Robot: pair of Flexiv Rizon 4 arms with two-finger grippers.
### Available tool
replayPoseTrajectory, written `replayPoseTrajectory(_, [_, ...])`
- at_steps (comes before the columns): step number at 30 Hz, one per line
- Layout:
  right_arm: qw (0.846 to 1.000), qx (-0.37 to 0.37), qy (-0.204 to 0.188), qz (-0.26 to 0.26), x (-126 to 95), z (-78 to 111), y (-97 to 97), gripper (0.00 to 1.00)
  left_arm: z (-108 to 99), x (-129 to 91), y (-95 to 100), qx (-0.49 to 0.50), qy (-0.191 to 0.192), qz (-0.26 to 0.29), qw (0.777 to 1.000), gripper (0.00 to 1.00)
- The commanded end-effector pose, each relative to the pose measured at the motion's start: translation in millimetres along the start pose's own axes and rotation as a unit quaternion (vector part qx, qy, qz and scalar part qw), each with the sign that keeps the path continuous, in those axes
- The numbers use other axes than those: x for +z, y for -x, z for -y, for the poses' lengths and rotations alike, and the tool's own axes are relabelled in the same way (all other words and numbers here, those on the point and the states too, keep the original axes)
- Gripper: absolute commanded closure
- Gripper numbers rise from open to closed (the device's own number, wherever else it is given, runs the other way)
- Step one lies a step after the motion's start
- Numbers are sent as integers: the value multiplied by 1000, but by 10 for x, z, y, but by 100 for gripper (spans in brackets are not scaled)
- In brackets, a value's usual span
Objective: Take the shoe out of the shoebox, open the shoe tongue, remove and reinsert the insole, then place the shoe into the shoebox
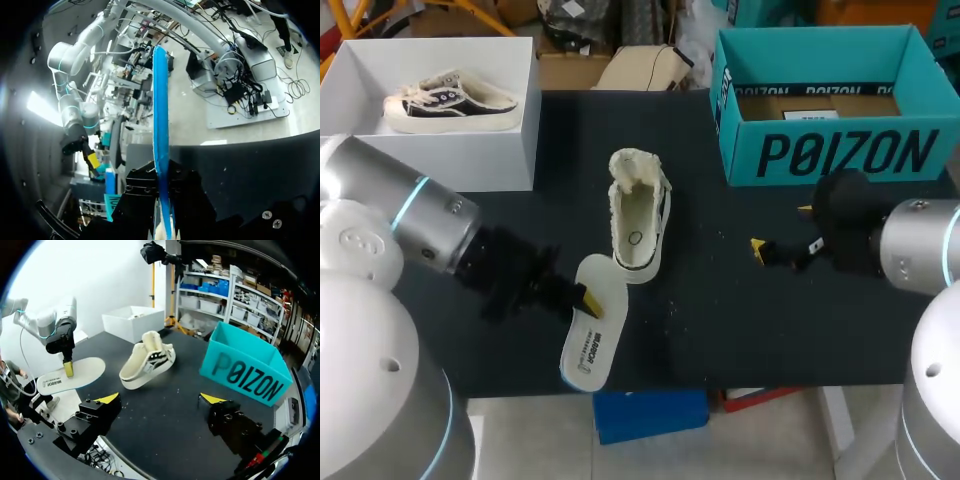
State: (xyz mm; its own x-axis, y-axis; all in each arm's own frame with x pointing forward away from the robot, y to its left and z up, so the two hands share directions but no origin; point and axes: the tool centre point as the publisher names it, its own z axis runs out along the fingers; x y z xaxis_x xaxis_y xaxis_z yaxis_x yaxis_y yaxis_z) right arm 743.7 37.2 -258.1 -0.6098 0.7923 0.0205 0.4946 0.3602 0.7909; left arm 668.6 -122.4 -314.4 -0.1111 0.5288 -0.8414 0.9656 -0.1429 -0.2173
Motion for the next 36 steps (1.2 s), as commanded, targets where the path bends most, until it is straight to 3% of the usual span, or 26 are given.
replayPoseTrajectory(1, [1000, 0, 0, -8, -42, 12, 38, 0, 14, 2, 17, 0, 2, -6, 1000, 100])
replayPoseTrajectory(10, [1000, 0, 0, -8, -42, 12, 38, 0, 14, 2, 17, 0, 2, -6, 1000, 100])
replayPoseTrajectory(14, [1000, 0, 0, -8, -42, 12, 38, 0, -149, -60, 33, -31, -68, 54, 996, 100])
replayPoseTrajectory(16, [1000, 0, 0, -8, -42, 12, 38, 0, -224, -86, 37, -31, -83, 75, 993, 100])
replayPoseTrajectory(20, [1000, 0, 0, -8, -42, 12, 38, 0, -356, -97, 41, -37, -109, 70, 991, 100])
replayPoseTrajectory(30, [1000, 0, 0, -8, -42, 12, 38, 0, -701, -209, 164, -29, -114, 23, 993, 100])
replayPoseTrajectory(36, [1000, 0, 0, -8, -42, 12, 38, 0, -812, -163, 187, -45, -124, 7, 991, 100])
